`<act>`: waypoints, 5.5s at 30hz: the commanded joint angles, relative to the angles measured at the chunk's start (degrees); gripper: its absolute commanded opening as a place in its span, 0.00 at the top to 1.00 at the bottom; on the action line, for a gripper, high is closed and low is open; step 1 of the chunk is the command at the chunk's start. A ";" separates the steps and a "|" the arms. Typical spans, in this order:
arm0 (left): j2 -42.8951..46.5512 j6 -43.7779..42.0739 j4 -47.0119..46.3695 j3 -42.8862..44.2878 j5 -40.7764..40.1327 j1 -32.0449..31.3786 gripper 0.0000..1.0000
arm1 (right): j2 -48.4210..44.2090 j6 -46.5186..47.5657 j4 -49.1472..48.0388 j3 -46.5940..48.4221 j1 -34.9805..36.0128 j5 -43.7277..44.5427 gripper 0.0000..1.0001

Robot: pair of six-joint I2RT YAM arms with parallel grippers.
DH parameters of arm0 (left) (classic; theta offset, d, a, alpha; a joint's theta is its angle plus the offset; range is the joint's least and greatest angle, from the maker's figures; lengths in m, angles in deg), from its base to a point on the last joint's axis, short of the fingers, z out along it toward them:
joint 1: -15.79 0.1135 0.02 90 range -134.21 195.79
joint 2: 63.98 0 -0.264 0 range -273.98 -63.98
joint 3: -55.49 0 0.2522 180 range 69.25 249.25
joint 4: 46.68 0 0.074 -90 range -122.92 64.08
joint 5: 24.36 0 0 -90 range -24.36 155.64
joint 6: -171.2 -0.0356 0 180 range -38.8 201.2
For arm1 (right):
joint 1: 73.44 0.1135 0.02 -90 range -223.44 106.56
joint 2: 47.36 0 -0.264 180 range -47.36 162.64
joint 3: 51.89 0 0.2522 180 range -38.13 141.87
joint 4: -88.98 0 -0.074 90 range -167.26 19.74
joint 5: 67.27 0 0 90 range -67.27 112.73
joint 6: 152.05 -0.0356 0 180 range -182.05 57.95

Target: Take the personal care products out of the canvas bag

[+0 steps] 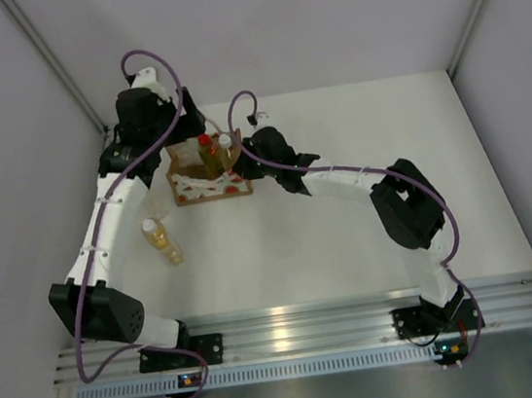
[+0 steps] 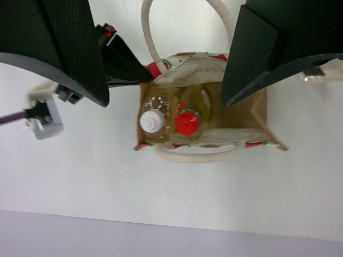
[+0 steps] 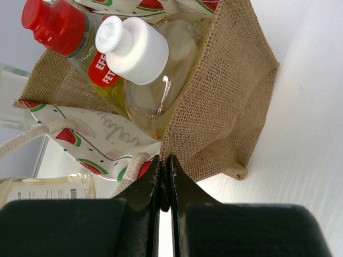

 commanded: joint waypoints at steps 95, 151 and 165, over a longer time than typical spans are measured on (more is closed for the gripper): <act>-14.85 -5.47 8.81 18.22 -11.15 -5.64 1.00 | 0.45 -7.72 4.00 -1.04 -0.85 -2.83 1.00; 15.82 -6.00 26.13 9.47 11.00 -8.37 1.00 | 2.04 -5.96 4.97 0.98 -1.20 -2.83 1.00; 23.55 -0.05 16.74 -12.40 -10.52 -9.86 1.00 | 2.30 -6.49 5.23 2.30 -1.29 -2.83 1.00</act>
